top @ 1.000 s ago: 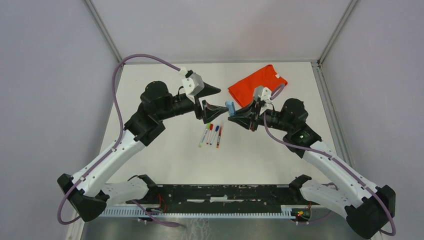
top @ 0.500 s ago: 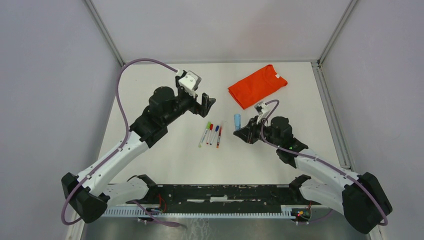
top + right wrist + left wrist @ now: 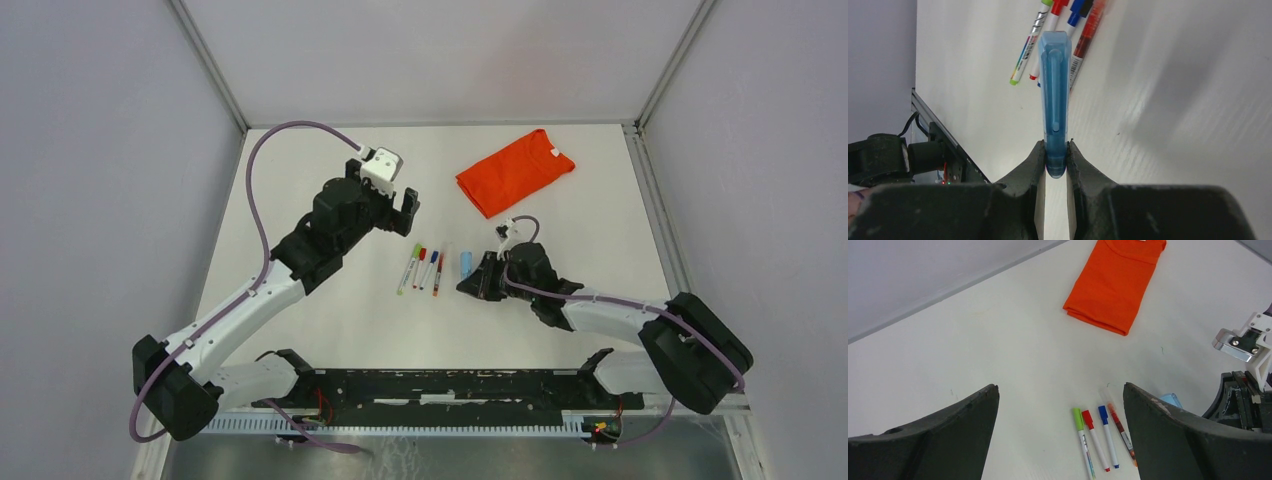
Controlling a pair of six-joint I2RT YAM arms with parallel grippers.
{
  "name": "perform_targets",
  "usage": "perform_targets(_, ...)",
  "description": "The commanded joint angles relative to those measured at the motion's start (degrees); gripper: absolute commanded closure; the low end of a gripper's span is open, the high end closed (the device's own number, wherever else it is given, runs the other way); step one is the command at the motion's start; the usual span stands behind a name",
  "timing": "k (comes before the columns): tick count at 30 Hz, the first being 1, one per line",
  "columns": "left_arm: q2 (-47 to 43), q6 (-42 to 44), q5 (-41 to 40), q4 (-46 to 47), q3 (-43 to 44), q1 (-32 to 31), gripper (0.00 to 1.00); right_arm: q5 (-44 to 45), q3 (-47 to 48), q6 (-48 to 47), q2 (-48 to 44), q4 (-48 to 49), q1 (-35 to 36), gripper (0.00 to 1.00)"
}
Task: Insert the pens into the pen caps
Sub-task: Place the pen at the center of the board.
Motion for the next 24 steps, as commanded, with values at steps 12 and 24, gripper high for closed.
perform_targets(12, -1.45, -0.26, -1.96, 2.08, -1.15, 0.18, 0.02, -2.88, 5.19, 7.54, 16.09, 8.77, 0.43, 0.87)
perform_targets(24, -1.63, -0.06, -2.54, 1.44, -0.89, 0.13, 0.02, -1.81, 6.55, 9.78, 20.74, 12.86, 0.18, 0.74)
